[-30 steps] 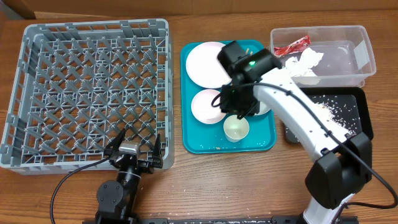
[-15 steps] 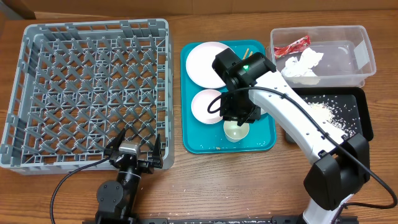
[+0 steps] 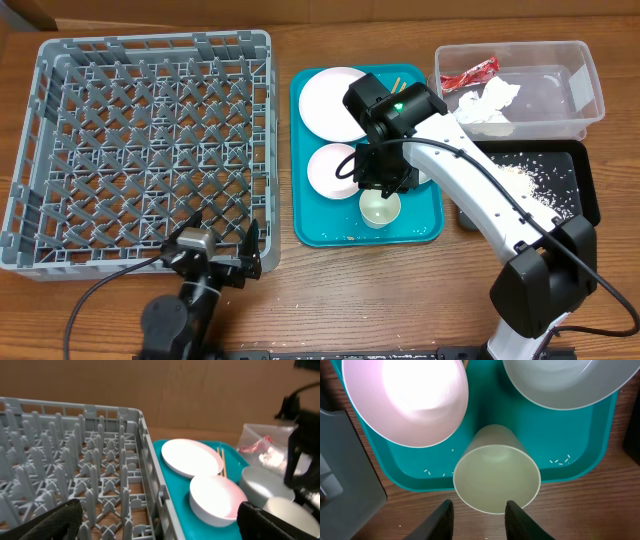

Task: Sort waste into correct bins and load items into the dishwasher
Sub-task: 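Grasp the small white cup on the teal tray with the right gripper, then lift the cup toward the left gripper and hand it over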

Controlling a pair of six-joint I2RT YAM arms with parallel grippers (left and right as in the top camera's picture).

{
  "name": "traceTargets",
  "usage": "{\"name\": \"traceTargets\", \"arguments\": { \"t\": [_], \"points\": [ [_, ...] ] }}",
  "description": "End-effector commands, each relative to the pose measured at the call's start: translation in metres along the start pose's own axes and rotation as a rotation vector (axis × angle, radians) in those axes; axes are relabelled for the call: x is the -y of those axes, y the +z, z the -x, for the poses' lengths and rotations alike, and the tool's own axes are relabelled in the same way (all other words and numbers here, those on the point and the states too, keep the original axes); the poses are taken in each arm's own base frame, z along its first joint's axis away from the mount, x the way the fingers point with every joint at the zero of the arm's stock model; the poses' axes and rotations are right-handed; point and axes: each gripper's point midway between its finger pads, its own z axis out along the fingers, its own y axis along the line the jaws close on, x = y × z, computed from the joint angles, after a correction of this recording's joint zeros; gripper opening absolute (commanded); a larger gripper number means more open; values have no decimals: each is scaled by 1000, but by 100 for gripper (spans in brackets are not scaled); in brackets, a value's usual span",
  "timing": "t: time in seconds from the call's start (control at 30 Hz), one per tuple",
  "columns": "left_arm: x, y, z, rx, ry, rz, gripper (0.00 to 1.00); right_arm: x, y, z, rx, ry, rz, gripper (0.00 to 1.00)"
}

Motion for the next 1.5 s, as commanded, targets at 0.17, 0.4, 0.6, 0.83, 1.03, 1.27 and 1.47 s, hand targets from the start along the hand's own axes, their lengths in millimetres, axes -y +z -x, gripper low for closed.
{"name": "traceTargets", "arguments": {
  "t": [0.17, 0.4, 0.6, 0.83, 1.03, 1.27, 1.47],
  "points": [
    [10, -23, 71, -6, -86, 33, 100, 25, -18, 1, 7, 46, -8, 32],
    [22, 6, 86, -331, -123, 38, 100, 45, -6, -2, -35, 36, -48, 37],
    [32, 46, 75, -542, -171, -6, 100, 52, 36, -13, -79, 35, -62, 38],
    [19, 79, 18, -764, -209, 42, 100, 54, 68, -19, -91, 37, -43, 33],
    [35, 90, -14, -902, -283, -59, 100, 50, 69, -18, -89, 44, -24, 4],
    [66, 101, 7, -840, -363, -281, 100, 23, 31, -12, -33, -12, 207, 4],
    [82, 81, 56, -742, -568, -650, 100, 11, -63, -1, 108, -142, 676, 4]
  ]
}}
